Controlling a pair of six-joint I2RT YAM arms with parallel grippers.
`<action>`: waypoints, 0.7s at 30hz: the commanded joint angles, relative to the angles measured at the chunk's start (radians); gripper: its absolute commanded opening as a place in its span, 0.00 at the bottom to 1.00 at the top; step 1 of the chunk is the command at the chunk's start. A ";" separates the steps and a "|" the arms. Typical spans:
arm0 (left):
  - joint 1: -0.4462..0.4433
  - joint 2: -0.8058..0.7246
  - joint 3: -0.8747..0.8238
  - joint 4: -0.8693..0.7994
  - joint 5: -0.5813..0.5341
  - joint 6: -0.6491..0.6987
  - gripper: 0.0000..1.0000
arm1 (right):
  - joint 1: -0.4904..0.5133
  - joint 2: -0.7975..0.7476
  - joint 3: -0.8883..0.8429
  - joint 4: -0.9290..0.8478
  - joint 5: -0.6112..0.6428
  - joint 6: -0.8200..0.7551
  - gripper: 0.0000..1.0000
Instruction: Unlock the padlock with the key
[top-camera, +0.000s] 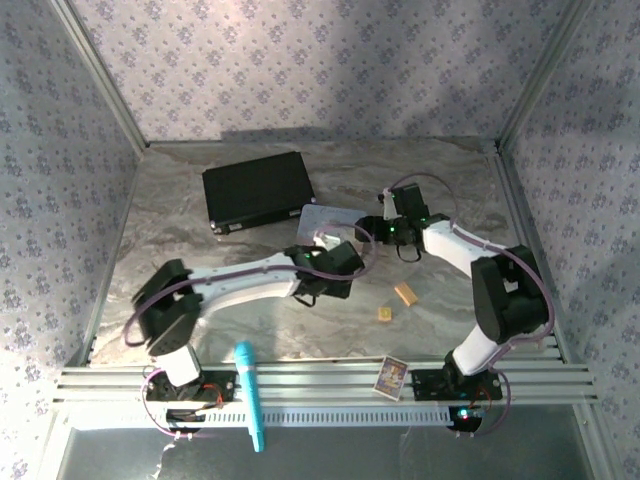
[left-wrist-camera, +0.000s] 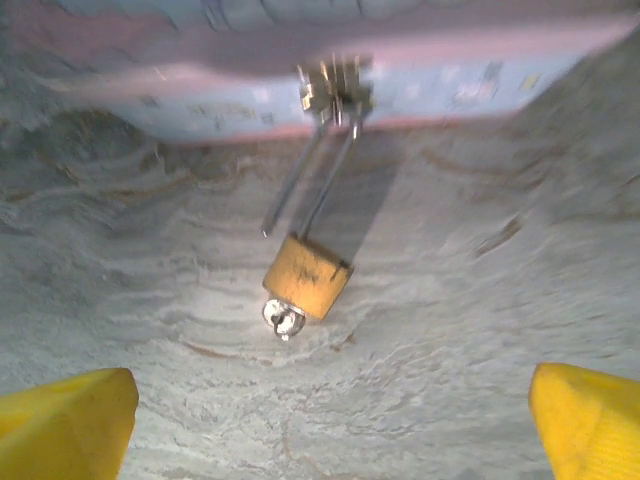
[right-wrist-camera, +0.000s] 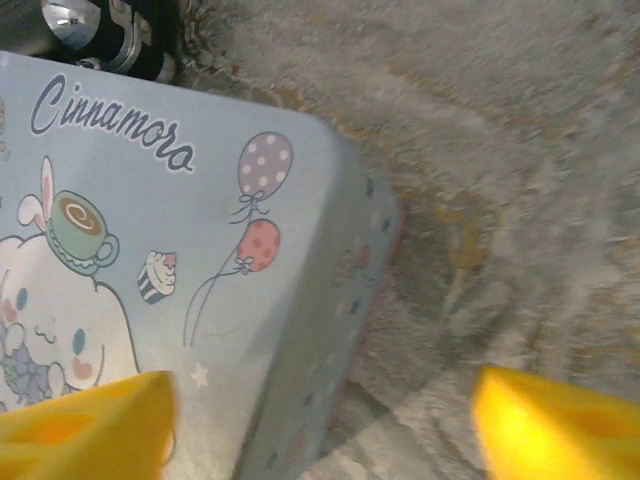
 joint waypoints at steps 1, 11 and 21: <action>0.053 -0.107 -0.070 0.072 0.047 0.015 1.00 | 0.027 -0.111 0.035 -0.065 0.132 -0.036 0.99; 0.318 -0.377 -0.339 0.233 0.309 -0.039 1.00 | 0.269 -0.297 -0.006 -0.193 0.325 0.081 0.99; 0.420 -0.446 -0.419 0.235 0.332 -0.043 1.00 | 0.546 -0.121 -0.053 -0.032 0.404 0.332 0.86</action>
